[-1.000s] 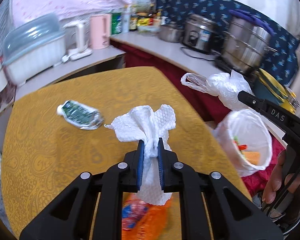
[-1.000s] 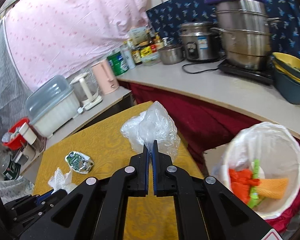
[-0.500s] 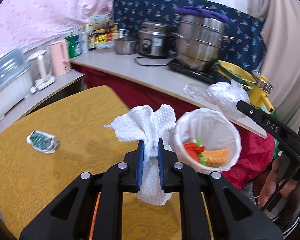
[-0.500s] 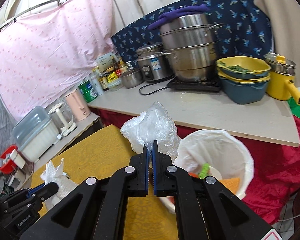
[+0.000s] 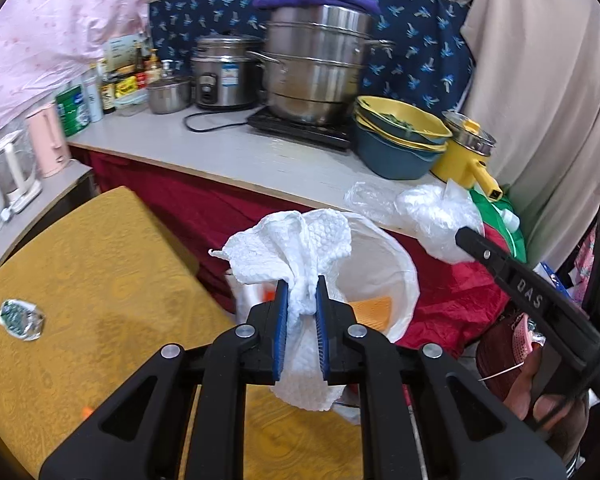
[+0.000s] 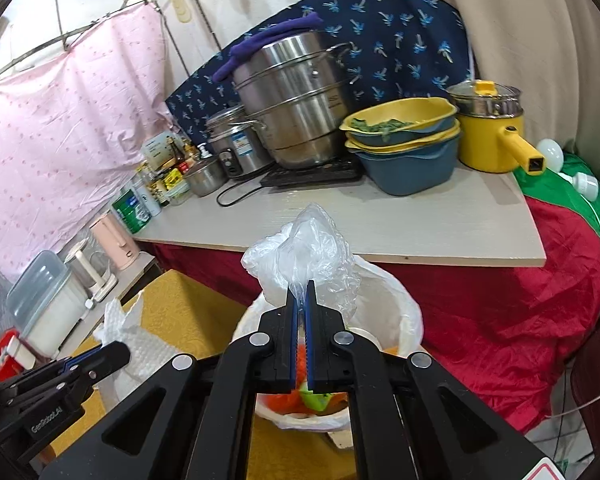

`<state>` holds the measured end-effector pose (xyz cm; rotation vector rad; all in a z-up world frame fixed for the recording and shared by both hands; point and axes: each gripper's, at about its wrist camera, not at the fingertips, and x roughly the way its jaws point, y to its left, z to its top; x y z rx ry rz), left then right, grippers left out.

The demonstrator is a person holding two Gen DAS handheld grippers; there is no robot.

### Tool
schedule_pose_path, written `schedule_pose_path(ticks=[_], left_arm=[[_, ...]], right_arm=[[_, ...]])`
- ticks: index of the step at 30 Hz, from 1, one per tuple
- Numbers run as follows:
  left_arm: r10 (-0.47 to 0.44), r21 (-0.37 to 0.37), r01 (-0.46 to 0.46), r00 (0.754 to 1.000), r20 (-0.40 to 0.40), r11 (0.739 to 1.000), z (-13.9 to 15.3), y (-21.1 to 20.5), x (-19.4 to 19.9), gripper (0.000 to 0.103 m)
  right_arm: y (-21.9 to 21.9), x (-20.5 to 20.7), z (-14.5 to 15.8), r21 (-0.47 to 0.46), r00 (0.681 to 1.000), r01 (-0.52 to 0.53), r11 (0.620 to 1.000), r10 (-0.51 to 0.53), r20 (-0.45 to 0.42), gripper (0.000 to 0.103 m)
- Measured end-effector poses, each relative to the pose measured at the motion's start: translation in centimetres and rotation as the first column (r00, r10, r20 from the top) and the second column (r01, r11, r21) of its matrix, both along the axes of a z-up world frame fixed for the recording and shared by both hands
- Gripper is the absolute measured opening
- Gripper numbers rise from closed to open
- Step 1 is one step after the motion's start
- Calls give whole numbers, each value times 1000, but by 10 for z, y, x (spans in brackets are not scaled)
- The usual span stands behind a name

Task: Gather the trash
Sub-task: 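Carry the tissue and clear plastic bag over the bin with both grippers, then open both grippers over the bin to drop the tissue and plastic bag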

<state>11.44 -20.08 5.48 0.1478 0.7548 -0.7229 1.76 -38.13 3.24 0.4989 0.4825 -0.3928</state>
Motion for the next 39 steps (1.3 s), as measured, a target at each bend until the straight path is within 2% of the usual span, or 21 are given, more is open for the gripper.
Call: schedule_pose_path(ticks=[9,10,13,19,26,29,32,33,35,39], left_arm=[[-56,17,56,998,-33,998,-20,-54,12,15],[-58,13,58,997,-41,998,-24,-59,15,18],[-41,17,41,999,-29,999,-29,-68,22,38],[-5,3,5,1000,-4,1000,-26,-71,32,59],[53,-10,-53,998,22,999,-15,-51,42,66],[83,-19,-83,996,18,996,-13,-40,47,67],[114,-31,-113,993,9,993,-12,-26,52,70],[122,-34,-122,992,9,992,-12,-22,52,70],[137,-41,-137,991,5,990,-10,-14,54,75],[159,-53,-158,987,7,986,-7,0,53,77]], right_arm=[[-31,-11,-20,35,999,47,998,-46,-15,3],[-34,-12,-23,39,999,50,998,-50,-19,3],[-39,-12,-29,48,998,53,997,-51,-26,3],[-40,-4,-38,64,999,42,997,-40,-36,3],[-30,14,-39,73,999,-1,997,3,-35,4],[-25,23,-39,75,999,-20,997,23,-34,12],[-19,26,-36,64,1000,-16,998,17,-24,39],[-18,26,-34,62,1000,-12,998,13,-17,44],[-16,24,-29,60,1000,-10,998,11,-8,44],[-9,22,-22,48,1000,-17,999,17,-7,44]])
